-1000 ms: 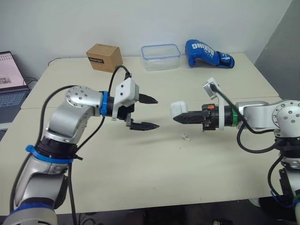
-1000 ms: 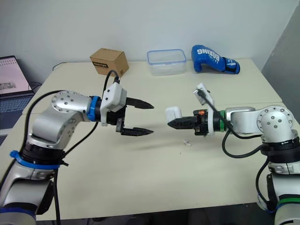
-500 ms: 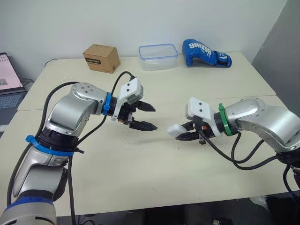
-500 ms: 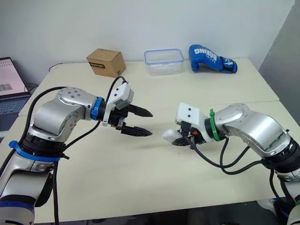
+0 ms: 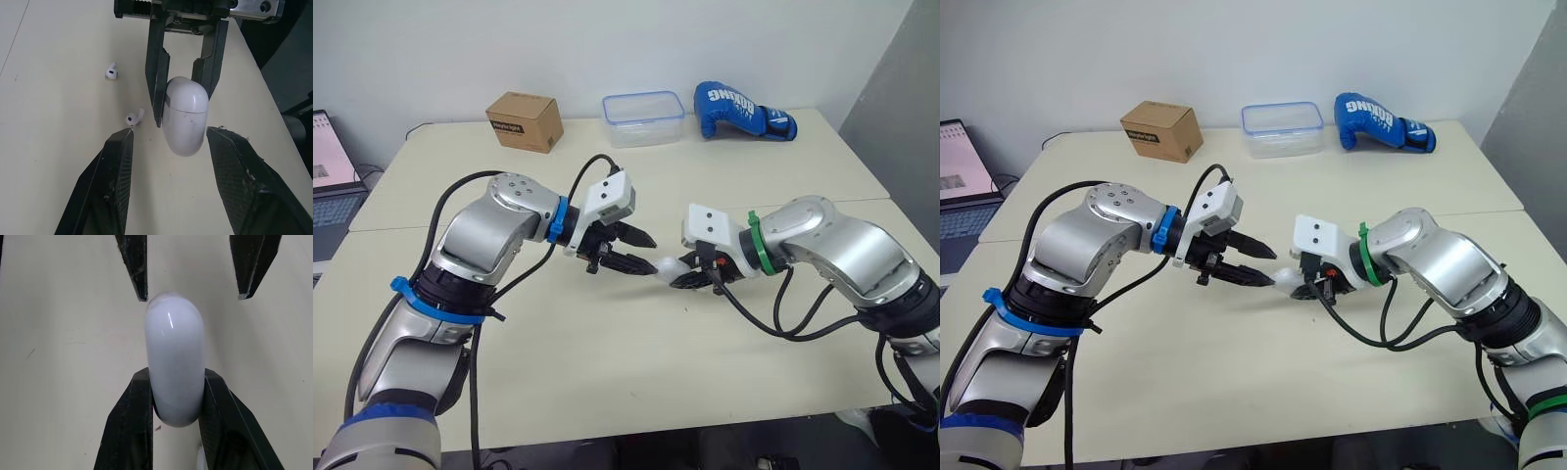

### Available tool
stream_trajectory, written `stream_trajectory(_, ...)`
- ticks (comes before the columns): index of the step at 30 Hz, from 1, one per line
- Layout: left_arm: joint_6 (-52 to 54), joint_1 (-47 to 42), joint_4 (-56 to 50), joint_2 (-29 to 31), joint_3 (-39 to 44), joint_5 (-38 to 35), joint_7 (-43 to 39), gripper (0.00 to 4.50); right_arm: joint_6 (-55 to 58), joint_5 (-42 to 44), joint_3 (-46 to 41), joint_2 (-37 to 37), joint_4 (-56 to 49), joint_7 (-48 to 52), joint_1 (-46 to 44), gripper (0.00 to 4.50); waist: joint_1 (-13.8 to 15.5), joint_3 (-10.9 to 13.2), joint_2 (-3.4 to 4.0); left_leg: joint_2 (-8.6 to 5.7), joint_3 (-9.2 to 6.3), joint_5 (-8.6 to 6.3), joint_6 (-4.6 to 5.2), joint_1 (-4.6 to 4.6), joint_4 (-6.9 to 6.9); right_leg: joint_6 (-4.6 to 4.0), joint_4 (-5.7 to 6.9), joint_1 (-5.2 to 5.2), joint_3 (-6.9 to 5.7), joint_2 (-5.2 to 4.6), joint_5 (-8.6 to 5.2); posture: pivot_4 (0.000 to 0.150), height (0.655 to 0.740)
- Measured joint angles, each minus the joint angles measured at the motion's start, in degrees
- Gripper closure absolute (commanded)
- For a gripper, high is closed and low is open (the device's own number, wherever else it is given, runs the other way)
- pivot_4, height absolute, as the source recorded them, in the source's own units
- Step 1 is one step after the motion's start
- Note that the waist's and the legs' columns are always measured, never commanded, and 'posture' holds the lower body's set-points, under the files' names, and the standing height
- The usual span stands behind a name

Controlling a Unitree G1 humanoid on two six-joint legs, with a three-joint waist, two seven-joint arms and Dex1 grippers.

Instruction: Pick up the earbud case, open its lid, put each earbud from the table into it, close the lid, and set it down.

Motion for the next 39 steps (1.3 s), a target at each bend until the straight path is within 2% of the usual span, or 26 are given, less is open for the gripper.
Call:
stream_trajectory(8,1.2,0.7,-1.7,0.0,-1.6,0.1,-0.2,2.07,0.5,-3.9,1.0,1.4,1.4,1.9,-0.7,3.62,0.0,0.0,0.00,-0.01,-0.01,0.00,0.00,-0.02,0.00,0.00,0.02,-0.02,0.00,-0.01,0.00,0.150,0.7307)
stream_trajectory(26,-0.3,0.8,-0.9,-1.5,-2.3,2.7,0.2,2.07,4.5,-5.4,1.0,3.1,1.3,3.4,-2.2,3.62,0.0,0.0,0.00,-0.01,0.00,0.00,0.00,-0.02,0.01,0.00,0.02,-0.02,0.01,-0.02,0.00,0.150,0.7307)
stream_trajectory(29,-0.4,0.8,-0.9,-1.5,-2.3,2.9,0.2,2.60,5.2,-5.3,1.0,3.3,1.1,3.4,-2.3,3.62,0.0,0.0,0.00,-0.02,0.00,0.00,0.00,-0.02,0.01,0.00,0.02,-0.02,0.01,-0.02,0.00,0.150,0.7307)
stream_trajectory(33,-0.5,0.8,-0.9,-1.5,-2.3,3.4,0.2,3.79,6.3,-5.1,0.9,3.6,1.0,3.7,-2.4,3.62,0.0,0.0,0.00,-0.02,0.00,0.00,0.00,-0.02,0.01,-0.01,0.02,-0.02,0.01,-0.02,0.00,0.150,0.7307)
stream_trajectory(39,-1.1,0.8,-0.8,-1.6,-2.3,4.0,0.3,3.79,8.1,-4.7,0.6,4.2,1.0,3.7,-2.6,3.62,0.0,0.0,0.00,-0.02,-0.01,0.00,0.00,-0.02,0.01,-0.01,0.02,-0.02,0.01,-0.02,0.00,0.150,0.7307)
